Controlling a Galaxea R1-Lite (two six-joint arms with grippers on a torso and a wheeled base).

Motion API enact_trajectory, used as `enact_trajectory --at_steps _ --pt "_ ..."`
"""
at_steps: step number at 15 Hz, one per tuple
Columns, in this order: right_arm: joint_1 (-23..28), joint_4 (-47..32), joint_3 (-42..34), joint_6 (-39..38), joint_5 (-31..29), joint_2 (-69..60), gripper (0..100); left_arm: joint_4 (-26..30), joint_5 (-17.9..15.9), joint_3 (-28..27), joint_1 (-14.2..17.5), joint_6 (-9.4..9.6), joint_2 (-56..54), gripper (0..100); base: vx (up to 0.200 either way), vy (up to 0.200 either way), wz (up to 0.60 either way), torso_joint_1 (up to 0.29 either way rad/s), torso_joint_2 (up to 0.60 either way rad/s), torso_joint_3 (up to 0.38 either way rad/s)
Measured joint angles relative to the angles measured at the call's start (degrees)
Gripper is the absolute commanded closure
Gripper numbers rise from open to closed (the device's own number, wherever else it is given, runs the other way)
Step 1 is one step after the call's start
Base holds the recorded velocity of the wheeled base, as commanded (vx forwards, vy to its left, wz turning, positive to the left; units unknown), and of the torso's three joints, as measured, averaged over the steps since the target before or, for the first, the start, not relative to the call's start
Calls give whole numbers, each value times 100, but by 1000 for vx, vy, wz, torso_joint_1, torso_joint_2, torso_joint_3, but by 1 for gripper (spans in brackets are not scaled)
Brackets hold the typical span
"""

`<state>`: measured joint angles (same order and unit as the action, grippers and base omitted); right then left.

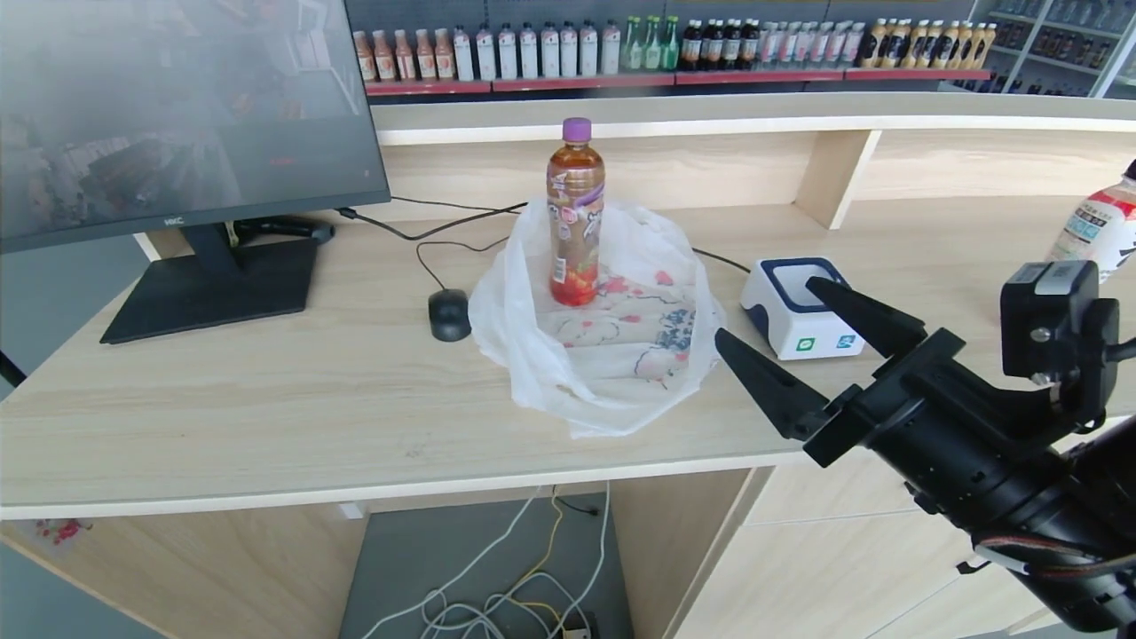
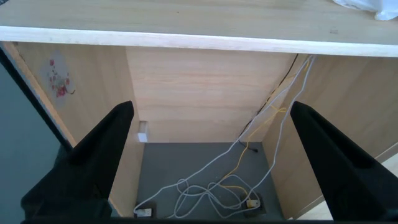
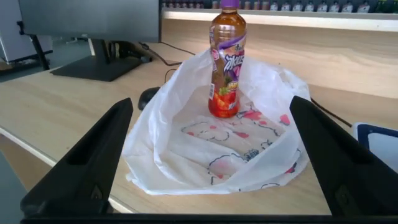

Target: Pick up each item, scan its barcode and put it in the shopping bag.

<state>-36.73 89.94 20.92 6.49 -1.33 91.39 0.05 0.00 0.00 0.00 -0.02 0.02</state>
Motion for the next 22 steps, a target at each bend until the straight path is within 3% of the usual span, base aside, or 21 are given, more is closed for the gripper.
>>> enact_trajectory --at_steps 22 --pt "222 0 116 0 0 172 0 -5 0 0 5 -30 0 0 0 -200 0 3 1 2"
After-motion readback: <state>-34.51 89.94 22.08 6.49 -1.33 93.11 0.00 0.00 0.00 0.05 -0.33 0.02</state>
